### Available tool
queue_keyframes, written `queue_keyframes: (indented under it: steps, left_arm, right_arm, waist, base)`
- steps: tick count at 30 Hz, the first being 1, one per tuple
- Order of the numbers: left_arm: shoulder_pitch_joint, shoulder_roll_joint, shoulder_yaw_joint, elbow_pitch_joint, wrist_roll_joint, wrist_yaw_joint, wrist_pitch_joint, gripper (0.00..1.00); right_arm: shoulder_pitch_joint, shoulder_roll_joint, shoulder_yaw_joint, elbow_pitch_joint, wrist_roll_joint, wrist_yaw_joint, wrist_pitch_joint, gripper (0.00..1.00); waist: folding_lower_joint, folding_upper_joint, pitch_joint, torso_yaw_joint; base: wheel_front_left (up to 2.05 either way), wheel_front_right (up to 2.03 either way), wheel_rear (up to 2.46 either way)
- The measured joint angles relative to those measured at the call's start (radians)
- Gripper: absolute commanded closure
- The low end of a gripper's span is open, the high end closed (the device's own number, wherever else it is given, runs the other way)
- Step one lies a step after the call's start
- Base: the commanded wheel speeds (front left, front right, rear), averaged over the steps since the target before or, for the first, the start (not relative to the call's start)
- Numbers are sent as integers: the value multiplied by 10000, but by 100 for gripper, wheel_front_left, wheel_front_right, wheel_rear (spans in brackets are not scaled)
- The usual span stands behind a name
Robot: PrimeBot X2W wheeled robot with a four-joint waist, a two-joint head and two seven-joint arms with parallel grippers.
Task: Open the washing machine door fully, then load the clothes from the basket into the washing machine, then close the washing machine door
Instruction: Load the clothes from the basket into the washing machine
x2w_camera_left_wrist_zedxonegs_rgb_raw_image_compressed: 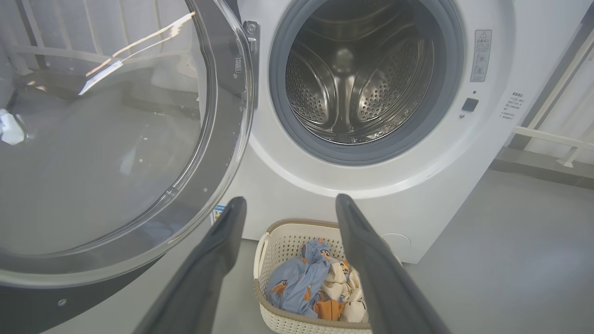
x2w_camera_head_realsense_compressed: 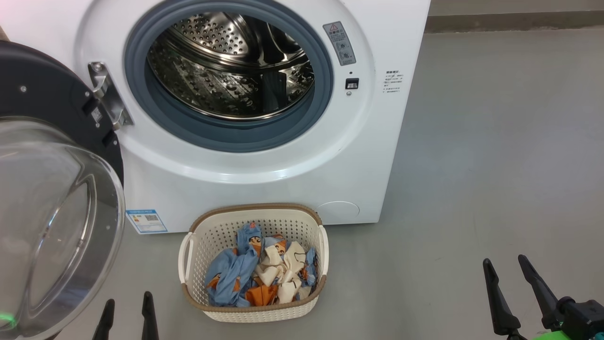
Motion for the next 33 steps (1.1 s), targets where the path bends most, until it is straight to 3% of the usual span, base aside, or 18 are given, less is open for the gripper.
queue_keyframes:
  steps: [12,33]
  left_arm:
    - [6,-4,-107,180,-144,-295,0,0]
    - [-4,4,-77,151,109,-115,0,0]
  right_arm:
    - [7,-2,0,4,2,-2,0,0]
    - [34,6,-6,-42,2,-2,0,0]
  waist:
    - [0,0,15,2]
    - [1,0,298,19]
  base:
    - [21,-21,0]
    - [129,-129,0]
